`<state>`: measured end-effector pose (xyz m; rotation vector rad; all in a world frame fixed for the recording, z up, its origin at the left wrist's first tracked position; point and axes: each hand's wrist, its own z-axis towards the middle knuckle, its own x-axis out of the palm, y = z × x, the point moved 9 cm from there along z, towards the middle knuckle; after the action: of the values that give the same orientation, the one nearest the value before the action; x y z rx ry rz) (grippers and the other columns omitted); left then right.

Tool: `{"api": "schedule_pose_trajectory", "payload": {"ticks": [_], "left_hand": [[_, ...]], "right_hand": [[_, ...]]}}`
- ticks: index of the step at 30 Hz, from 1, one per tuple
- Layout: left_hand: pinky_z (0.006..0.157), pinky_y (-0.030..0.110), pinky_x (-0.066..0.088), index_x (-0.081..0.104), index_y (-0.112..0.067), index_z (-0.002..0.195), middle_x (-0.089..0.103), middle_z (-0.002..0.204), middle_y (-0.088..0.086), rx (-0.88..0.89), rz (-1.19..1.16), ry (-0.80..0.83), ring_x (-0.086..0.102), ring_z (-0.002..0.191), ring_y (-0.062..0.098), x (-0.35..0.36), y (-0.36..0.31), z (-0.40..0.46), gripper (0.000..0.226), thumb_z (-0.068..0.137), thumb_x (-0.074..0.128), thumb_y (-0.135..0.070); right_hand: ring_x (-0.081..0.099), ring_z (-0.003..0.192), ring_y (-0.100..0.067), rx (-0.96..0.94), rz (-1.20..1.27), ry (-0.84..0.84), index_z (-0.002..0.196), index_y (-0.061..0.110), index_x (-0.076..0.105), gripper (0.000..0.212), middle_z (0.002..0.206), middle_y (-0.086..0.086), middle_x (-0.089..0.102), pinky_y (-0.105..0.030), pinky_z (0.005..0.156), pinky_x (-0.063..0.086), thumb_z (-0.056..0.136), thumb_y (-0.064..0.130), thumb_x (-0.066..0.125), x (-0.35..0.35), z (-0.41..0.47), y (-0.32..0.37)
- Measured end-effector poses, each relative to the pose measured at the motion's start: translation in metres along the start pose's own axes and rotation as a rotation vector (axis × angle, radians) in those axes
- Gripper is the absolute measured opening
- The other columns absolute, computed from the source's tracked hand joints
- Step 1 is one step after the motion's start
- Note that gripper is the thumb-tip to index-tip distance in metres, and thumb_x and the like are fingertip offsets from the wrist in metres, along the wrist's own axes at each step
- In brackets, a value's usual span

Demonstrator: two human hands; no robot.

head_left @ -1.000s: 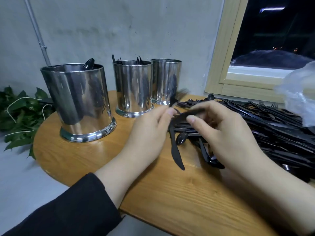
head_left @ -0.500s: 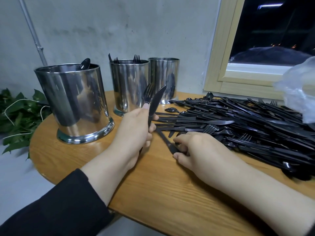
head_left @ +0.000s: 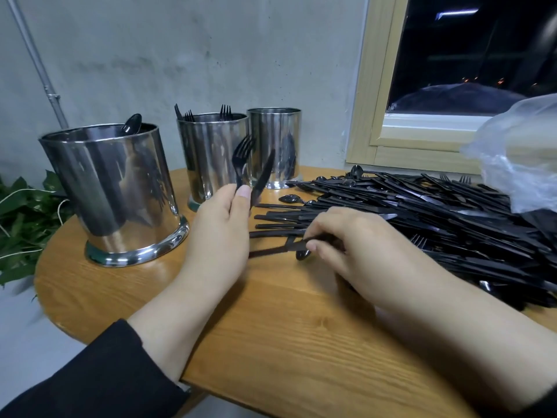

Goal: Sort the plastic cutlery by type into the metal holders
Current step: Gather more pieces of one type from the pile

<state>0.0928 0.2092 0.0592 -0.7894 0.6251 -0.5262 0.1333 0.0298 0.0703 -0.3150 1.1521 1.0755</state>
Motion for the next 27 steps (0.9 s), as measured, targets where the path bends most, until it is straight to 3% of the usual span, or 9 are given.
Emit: {"api": "schedule_pose_trajectory", "payload": {"ticks": [3, 5, 6, 9, 11, 14, 19, 24, 27], "left_hand": [[0.064, 0.028, 0.043, 0.054, -0.019, 0.074, 0.055, 0.059, -0.003, 0.01, 0.094, 0.097, 0.054, 0.06, 0.009, 0.01, -0.001, -0.003, 0.04, 0.108, 0.04, -0.034], [0.068, 0.037, 0.056, 0.061, -0.013, 0.084, 0.059, 0.056, -0.002, -0.073, -0.023, 0.241, 0.064, 0.06, 0.019, 0.025, 0.005, -0.008, 0.038, 0.109, 0.041, -0.034], [0.063, 0.041, 0.057, 0.061, -0.011, 0.088, 0.059, 0.054, 0.001, -0.118, -0.091, 0.307, 0.064, 0.055, 0.026, 0.032, 0.005, -0.012, 0.036, 0.109, 0.042, -0.034], [0.044, 0.026, 0.037, 0.063, -0.021, 0.082, 0.045, 0.051, 0.002, -0.151, -0.174, 0.402, 0.046, 0.041, 0.021, 0.043, -0.002, -0.021, 0.034, 0.109, 0.045, -0.033], [0.041, 0.02, 0.027, 0.069, -0.023, 0.085, 0.038, 0.054, 0.002, -0.192, -0.272, 0.451, 0.034, 0.041, 0.016, 0.049, -0.006, -0.027, 0.033, 0.108, 0.046, -0.032], [0.04, 0.017, 0.023, 0.073, -0.018, 0.101, 0.042, 0.064, 0.002, -0.269, -0.377, 0.538, 0.03, 0.042, 0.01, 0.056, -0.009, -0.036, 0.033, 0.107, 0.046, -0.036], [0.038, 0.018, 0.024, 0.072, -0.015, 0.098, 0.046, 0.056, 0.001, -0.257, -0.301, 0.468, 0.032, 0.04, 0.01, 0.053, -0.007, -0.033, 0.034, 0.107, 0.048, -0.036], [0.046, 0.019, 0.029, 0.065, -0.004, 0.085, 0.051, 0.052, -0.002, -0.079, -0.079, 0.432, 0.039, 0.042, 0.007, 0.049, -0.012, -0.027, 0.041, 0.106, 0.049, -0.036], [0.048, 0.021, 0.03, 0.067, -0.006, 0.09, 0.052, 0.056, -0.005, -0.076, -0.106, 0.439, 0.041, 0.047, 0.009, 0.052, -0.012, -0.027, 0.038, 0.106, 0.049, -0.034]], "right_hand": [[0.055, 0.086, -0.001, -0.111, 0.054, -0.079, 0.096, 0.027, 0.069, 0.004, 0.089, 0.016, 0.059, -0.012, 0.075, 0.038, 0.095, 0.028, 0.066, -0.016, 0.0, 0.006], [0.057, 0.084, -0.004, -0.151, 0.097, -0.166, 0.094, 0.024, 0.069, 0.002, 0.087, 0.014, 0.059, -0.011, 0.073, 0.039, 0.093, 0.025, 0.069, -0.028, -0.002, 0.01], [0.058, 0.082, -0.005, -0.151, 0.123, -0.209, 0.094, 0.023, 0.068, 0.004, 0.085, 0.014, 0.059, -0.01, 0.072, 0.039, 0.091, 0.023, 0.072, -0.032, -0.003, 0.01], [0.059, 0.079, -0.006, -0.076, 0.224, -0.284, 0.095, 0.023, 0.066, 0.015, 0.081, 0.012, 0.062, -0.01, 0.07, 0.041, 0.086, 0.02, 0.078, -0.038, -0.004, 0.003], [0.059, 0.075, -0.009, 0.001, 0.302, -0.297, 0.098, 0.027, 0.062, 0.022, 0.077, 0.009, 0.062, -0.013, 0.068, 0.043, 0.085, 0.022, 0.079, -0.039, -0.004, -0.006], [0.057, 0.073, -0.011, 0.067, 0.313, -0.278, 0.106, 0.035, 0.06, 0.024, 0.079, 0.006, 0.061, -0.018, 0.068, 0.045, 0.087, 0.033, 0.075, -0.035, -0.004, -0.013], [0.061, 0.065, -0.006, 0.242, 0.453, -0.217, 0.114, 0.039, 0.058, 0.029, 0.082, 0.008, 0.066, -0.023, 0.063, 0.047, 0.088, 0.053, 0.06, -0.021, -0.003, -0.029], [0.066, 0.063, -0.017, 0.332, 0.808, -0.184, 0.113, 0.018, 0.067, 0.018, 0.077, -0.005, 0.074, -0.029, 0.059, 0.056, 0.096, 0.026, 0.065, -0.009, -0.004, -0.031], [0.066, 0.064, -0.02, 0.386, 0.967, -0.186, 0.112, 0.009, 0.066, 0.015, 0.079, -0.017, 0.074, -0.023, 0.055, 0.053, 0.097, 0.012, 0.063, -0.004, -0.005, -0.038]]}}
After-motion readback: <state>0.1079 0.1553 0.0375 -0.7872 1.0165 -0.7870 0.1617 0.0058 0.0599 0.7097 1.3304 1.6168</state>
